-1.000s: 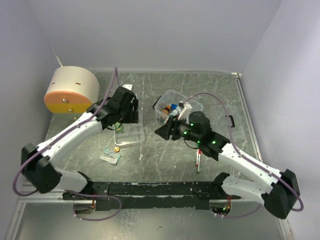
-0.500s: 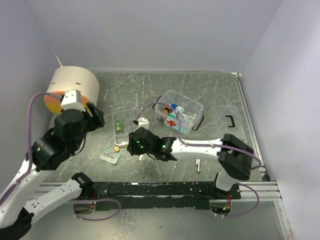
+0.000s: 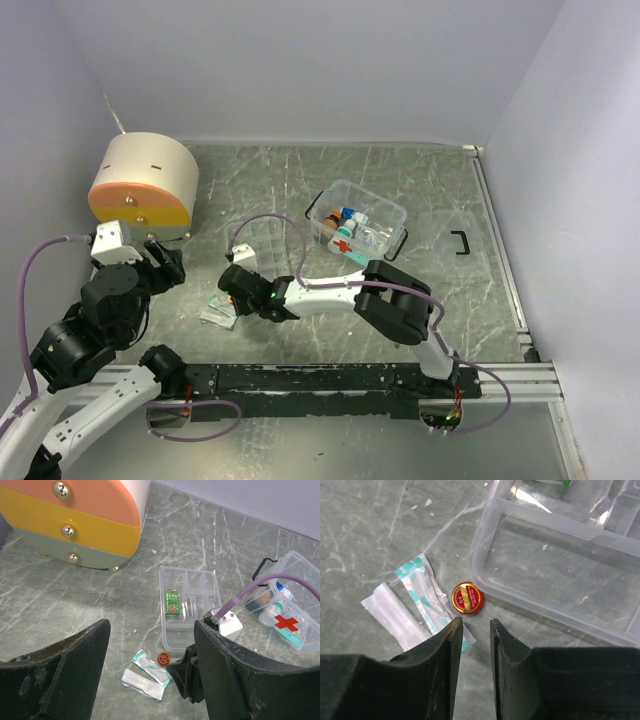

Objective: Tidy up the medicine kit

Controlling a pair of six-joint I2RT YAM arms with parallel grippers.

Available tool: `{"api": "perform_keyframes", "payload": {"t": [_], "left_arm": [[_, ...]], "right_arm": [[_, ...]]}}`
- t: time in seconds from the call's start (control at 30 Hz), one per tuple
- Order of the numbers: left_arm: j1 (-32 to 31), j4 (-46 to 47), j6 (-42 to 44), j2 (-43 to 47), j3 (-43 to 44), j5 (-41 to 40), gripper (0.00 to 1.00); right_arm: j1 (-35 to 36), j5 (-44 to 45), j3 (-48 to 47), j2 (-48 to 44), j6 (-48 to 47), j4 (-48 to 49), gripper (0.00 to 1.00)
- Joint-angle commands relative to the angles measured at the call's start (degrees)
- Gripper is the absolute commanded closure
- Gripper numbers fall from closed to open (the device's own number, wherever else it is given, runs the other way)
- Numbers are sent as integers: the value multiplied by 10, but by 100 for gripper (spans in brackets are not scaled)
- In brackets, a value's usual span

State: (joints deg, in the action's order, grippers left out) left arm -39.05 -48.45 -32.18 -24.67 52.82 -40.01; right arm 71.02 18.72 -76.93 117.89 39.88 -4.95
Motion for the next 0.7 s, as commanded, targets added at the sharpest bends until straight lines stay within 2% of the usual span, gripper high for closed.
{"api": "perform_keyframes", "payload": {"t": [0.0,0.4,0.57,0.67], "left_arm": [[3,-8,-10,1,1,-16,21],[3,-15,-16,0,0,-29,21],[3,-33,-38,-4,2,-66,21],[3,-44,-53,-11,6,-80,20]], "right_arm": [[3,17,-24,23,-24,-18,71],[3,9,-84,77,-57,-71,63],[14,61,-100,95,-96,-94,63],[14,58,-88,93,-100,-85,65]]}}
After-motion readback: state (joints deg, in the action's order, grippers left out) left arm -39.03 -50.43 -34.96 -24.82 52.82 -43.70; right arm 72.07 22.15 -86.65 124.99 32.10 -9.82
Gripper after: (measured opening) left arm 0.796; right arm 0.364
